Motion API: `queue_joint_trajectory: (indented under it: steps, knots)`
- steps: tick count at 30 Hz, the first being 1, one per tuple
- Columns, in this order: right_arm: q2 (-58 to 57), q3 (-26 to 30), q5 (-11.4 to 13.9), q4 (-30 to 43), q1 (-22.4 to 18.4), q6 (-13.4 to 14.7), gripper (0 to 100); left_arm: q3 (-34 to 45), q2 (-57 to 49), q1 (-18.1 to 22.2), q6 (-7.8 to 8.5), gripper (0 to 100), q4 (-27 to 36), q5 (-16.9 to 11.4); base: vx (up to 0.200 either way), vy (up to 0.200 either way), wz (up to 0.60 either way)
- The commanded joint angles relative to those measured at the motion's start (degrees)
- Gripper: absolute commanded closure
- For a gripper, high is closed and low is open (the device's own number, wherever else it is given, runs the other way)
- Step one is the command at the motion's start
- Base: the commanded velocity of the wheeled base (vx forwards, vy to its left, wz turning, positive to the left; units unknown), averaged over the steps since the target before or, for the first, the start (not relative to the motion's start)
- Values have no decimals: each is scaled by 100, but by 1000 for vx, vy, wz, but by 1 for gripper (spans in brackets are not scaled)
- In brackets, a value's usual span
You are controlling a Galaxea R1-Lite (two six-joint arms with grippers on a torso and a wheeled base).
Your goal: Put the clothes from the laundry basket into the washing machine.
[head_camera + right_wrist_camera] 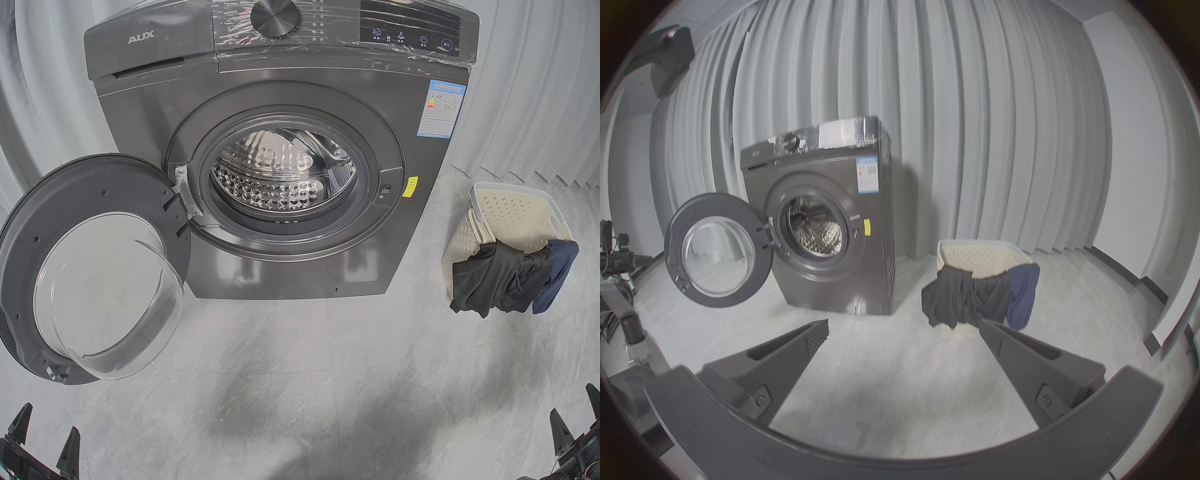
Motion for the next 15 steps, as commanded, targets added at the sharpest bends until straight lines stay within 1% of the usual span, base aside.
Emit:
queue_joint_trajectory:
  steps: [1, 2, 4, 7, 15]
  knots:
    - [-300, 66, 124, 203, -97, 22, 0, 101, -86, 2, 32, 0, 0, 5, 0, 0, 0]
    - [-300, 66, 115, 212, -106, 22, 0, 101, -86, 2, 32, 0, 0, 5, 0, 0, 0]
    - [-300, 66, 89, 194, -106, 22, 0, 101, -86, 2, 32, 0, 0, 22, 0, -200, 0]
    - [-300, 75, 151, 194, -97, 22, 0, 101, -86, 11, 32, 0, -9, 31, 0, -200, 0]
    - [-300, 75, 151, 177, -97, 40, 0, 101, -86, 2, 14, 0, 0, 31, 0, -200, 0]
